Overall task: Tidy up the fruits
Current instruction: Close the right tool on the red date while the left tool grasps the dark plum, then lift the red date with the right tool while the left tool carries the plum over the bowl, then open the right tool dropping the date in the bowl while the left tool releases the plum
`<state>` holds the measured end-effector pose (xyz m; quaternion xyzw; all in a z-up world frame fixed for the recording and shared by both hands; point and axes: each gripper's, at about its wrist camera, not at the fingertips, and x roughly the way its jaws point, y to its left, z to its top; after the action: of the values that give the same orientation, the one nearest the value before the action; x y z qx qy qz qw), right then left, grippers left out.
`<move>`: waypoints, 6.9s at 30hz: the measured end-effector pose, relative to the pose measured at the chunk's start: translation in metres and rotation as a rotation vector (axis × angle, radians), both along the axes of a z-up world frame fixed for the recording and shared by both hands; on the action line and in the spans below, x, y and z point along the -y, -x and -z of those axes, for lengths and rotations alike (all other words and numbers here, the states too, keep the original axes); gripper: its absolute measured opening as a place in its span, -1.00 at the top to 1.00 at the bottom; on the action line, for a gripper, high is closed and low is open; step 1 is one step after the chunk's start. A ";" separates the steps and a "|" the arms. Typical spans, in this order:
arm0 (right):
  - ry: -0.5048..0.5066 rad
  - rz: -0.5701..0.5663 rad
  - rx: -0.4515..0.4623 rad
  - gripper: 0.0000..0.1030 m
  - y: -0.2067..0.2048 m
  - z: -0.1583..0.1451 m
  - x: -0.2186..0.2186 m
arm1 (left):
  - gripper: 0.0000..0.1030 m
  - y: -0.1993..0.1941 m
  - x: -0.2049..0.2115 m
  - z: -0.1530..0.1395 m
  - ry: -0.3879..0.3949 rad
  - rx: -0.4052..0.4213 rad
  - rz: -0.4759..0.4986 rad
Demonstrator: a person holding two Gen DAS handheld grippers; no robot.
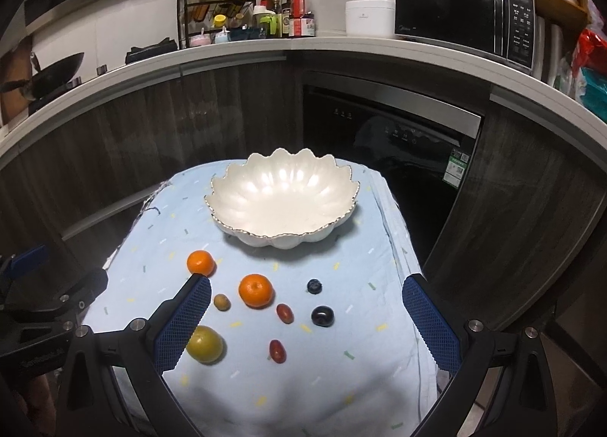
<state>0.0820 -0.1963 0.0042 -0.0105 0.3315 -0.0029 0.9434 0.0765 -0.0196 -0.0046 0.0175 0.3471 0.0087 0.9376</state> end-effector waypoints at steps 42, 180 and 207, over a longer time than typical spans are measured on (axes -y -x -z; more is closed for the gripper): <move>0.049 -0.116 -0.076 -0.11 -0.036 0.116 -0.026 | -0.62 -0.029 -0.009 0.113 -0.028 -0.033 0.073; -0.012 -0.086 0.021 0.63 -0.135 0.050 0.001 | 0.50 -0.164 0.035 0.051 0.026 0.001 0.203; -0.080 -0.065 -0.117 0.62 -0.203 0.088 0.020 | 0.28 -0.234 0.054 0.085 0.028 -0.094 0.242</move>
<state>0.2848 -0.2162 -0.0839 0.0161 0.3856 0.0415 0.9216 0.3105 -0.0734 -0.0894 0.0465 0.3862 -0.1103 0.9146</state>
